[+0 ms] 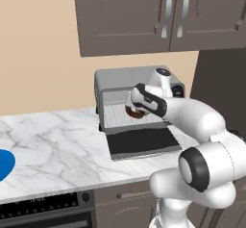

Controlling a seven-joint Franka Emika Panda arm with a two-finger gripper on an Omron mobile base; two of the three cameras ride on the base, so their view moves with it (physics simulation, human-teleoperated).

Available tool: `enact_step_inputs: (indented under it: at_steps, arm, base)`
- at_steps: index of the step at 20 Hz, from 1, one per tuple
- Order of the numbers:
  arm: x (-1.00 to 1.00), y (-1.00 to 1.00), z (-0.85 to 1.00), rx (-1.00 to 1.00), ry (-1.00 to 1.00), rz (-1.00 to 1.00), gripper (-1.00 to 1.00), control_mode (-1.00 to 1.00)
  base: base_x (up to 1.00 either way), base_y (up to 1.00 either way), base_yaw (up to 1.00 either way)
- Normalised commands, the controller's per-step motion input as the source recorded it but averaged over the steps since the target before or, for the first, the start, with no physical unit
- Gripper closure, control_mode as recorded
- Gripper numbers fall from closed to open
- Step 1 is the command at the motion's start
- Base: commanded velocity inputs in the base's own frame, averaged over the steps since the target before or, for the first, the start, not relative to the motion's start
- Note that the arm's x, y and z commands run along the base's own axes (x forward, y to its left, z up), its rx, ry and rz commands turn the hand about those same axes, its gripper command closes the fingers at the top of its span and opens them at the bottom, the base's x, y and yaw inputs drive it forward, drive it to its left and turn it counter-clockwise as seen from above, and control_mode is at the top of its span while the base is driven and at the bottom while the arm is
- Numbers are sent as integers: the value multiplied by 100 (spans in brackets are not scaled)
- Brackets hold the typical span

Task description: Pick up the bagel from the plate, place it on the toaster oven rack, close the door, and set the timer.

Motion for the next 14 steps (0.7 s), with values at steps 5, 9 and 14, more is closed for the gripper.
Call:
enact_step_inputs:
  at_steps: [5, 9, 14]
  arm:
    - [20, 0, -6, 0, 0, 1, 100, -100]
    - [20, 0, -19, -1, 0, 1, 100, -100]
    - [17, 0, -24, -1, 0, 0, 100, -100]
  base:
    - [0, 0, 0]
    - [0, 0, 0]
    - [0, 0, 0]
